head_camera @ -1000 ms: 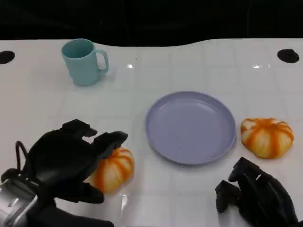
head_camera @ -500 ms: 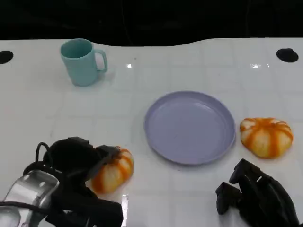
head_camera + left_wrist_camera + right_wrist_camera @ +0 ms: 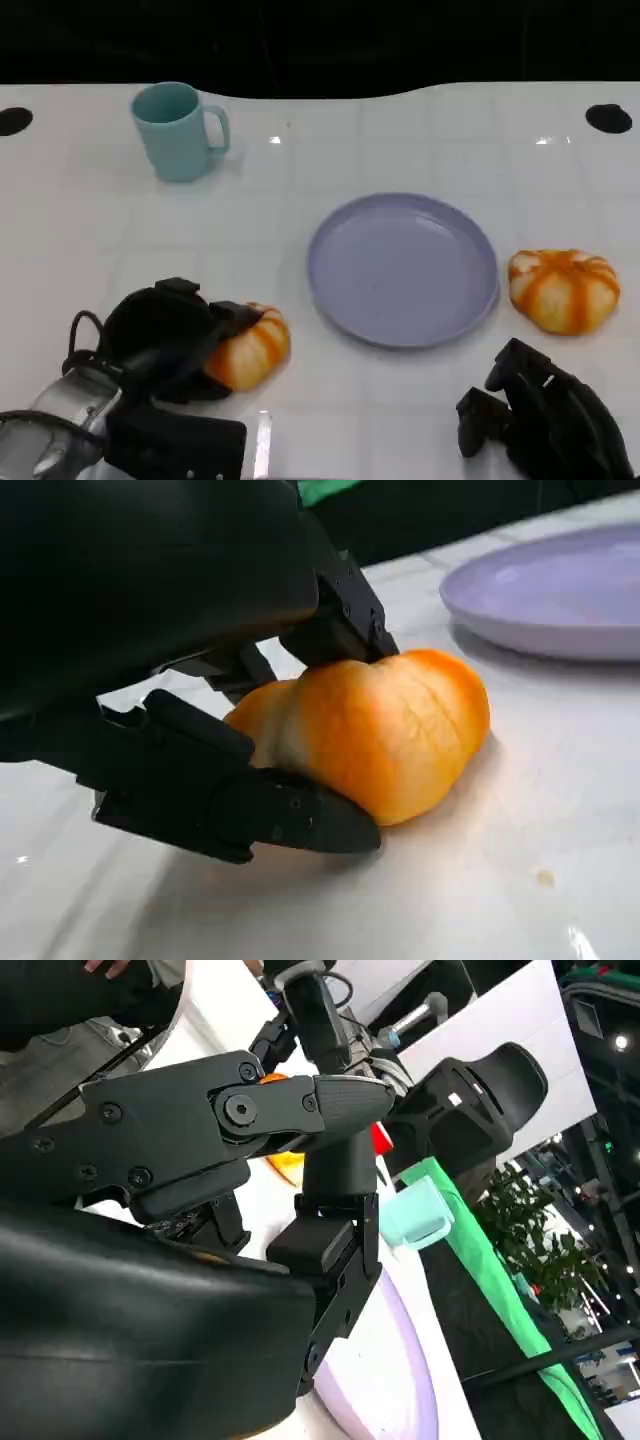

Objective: Grasp the bread from the table and place it into the plate.

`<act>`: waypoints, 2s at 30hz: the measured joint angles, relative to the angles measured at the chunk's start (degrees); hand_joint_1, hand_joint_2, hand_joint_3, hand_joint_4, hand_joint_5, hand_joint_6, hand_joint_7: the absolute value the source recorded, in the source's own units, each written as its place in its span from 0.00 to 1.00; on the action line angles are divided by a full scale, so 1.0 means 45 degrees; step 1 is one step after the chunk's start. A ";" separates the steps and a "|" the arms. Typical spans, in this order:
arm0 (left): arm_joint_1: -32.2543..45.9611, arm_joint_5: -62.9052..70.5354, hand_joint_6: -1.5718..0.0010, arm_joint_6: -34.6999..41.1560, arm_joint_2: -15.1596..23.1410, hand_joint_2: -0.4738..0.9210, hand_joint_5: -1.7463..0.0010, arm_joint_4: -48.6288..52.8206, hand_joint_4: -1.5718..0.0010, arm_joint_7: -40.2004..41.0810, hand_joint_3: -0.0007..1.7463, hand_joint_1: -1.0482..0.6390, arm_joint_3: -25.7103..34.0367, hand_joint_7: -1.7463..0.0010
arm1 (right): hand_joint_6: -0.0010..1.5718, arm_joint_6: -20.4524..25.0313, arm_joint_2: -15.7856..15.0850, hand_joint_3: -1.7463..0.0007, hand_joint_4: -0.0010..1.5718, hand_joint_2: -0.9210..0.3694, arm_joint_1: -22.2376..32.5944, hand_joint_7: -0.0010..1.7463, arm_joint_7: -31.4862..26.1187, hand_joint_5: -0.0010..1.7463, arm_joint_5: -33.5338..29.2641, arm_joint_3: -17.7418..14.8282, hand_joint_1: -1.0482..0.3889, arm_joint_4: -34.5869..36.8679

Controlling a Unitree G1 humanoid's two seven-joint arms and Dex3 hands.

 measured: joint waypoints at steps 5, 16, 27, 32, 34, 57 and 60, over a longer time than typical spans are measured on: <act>-0.0786 0.0074 0.56 -0.0895 -0.0309 0.75 0.00 0.2355 0.47 0.3152 0.70 0.49 -0.0731 0.00 | 0.44 -0.0001 -0.0004 0.87 0.49 0.00 -0.0015 0.79 0.0013 0.96 0.0003 -0.0021 0.34 0.0036; -0.0973 -0.1167 0.60 -0.1702 -0.0574 0.69 0.00 0.3154 0.49 0.5563 0.77 0.50 -0.0478 0.00 | 0.44 -0.0009 -0.0021 0.86 0.50 0.00 -0.0220 0.80 0.0022 0.95 0.0006 -0.0075 0.35 0.0257; -0.0224 -0.4928 0.57 -0.0809 -0.2021 0.57 0.00 -0.0881 0.46 0.2563 0.80 0.51 0.1624 0.00 | 0.43 -0.0085 -0.0085 0.85 0.49 0.00 -0.0416 0.81 0.0106 0.95 0.0007 -0.0110 0.35 0.0498; -0.1122 -0.3944 0.57 -0.0819 -0.2511 0.57 0.00 -0.0445 0.45 0.2725 0.76 0.51 0.1202 0.00 | 0.43 -0.0230 -0.0098 0.85 0.49 0.00 -0.0478 0.81 0.0218 0.95 0.0012 -0.0126 0.35 0.0653; -0.1727 -0.3539 0.57 -0.0900 -0.2694 0.59 0.00 -0.0034 0.45 0.2894 0.75 0.50 0.0947 0.00 | 0.43 -0.0258 -0.0101 0.85 0.49 0.00 -0.0495 0.82 0.0301 0.96 0.0034 -0.0137 0.35 0.0704; -0.6631 -0.1543 0.78 0.0672 -0.4737 0.99 0.58 0.5250 0.85 0.0416 0.18 0.30 -0.2057 0.90 | 0.43 -0.0229 -0.0135 0.86 0.50 0.00 -0.0542 0.81 0.0175 0.95 0.0045 -0.0142 0.35 0.0648; -0.6736 -0.1593 0.89 0.0671 -0.4413 1.00 0.66 0.4952 0.98 -0.1532 0.20 0.16 -0.2318 0.96 | 0.43 -0.0226 -0.0134 0.86 0.50 0.00 -0.0543 0.81 0.0168 0.94 0.0045 -0.0140 0.35 0.0641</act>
